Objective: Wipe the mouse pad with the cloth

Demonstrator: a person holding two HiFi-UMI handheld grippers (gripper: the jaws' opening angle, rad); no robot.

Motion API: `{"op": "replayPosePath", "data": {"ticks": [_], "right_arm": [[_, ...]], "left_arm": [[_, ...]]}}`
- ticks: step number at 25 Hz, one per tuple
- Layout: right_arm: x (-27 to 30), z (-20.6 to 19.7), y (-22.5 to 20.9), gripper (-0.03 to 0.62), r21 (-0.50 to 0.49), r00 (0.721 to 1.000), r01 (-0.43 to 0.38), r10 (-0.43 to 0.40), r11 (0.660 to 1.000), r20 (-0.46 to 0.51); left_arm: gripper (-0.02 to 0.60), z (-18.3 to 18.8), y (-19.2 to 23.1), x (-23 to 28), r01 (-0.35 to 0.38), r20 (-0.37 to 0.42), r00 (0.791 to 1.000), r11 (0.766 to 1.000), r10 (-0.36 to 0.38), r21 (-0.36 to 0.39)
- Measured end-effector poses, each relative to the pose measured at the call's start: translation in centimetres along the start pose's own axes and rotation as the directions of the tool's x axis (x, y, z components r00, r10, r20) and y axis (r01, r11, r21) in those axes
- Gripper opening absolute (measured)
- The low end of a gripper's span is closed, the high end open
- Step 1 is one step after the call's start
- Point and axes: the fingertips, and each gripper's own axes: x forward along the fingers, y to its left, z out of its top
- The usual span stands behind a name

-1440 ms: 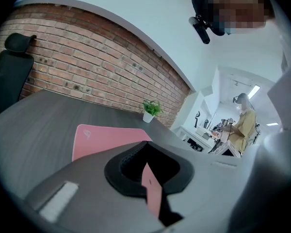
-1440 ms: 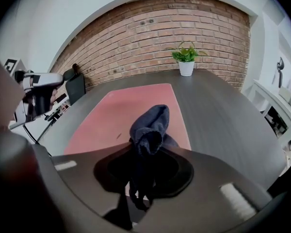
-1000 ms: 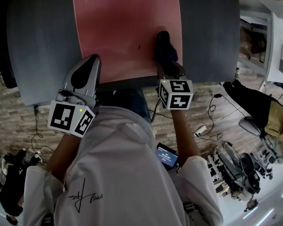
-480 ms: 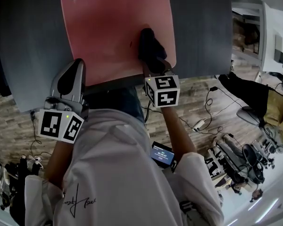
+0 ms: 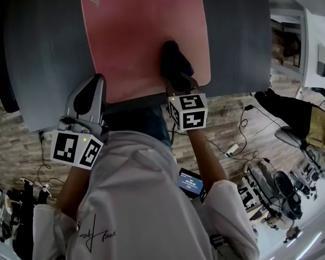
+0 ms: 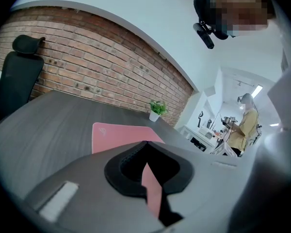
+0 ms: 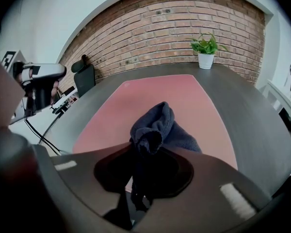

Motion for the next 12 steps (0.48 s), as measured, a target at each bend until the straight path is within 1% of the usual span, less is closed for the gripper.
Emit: {"op": "replayPosePath", "data": {"ticks": [2, 6, 12], "right_arm": [[0.2, 0.0, 0.4, 0.075, -0.005, 1.0, -0.006, 0.006, 1.0, -0.004], [0.6, 0.0, 1.1, 0.075, -0.027, 1.0, -0.02, 0.02, 0.999, -0.02], [1.6, 0.3, 2.8, 0.075, -0.053, 0.998, -0.041, 0.039, 0.998, -0.04]], "left_arm": [[0.012, -0.1, 0.3, -0.1, -0.004, 0.0, 1.0, 1.0, 0.004, -0.008], [0.012, 0.2, 1.0, -0.1, -0.014, 0.006, 1.0, 0.998, 0.014, -0.059], [0.012, 0.7, 2.1, -0.2, -0.015, 0.021, 1.0, 0.997, 0.016, -0.075]]}}
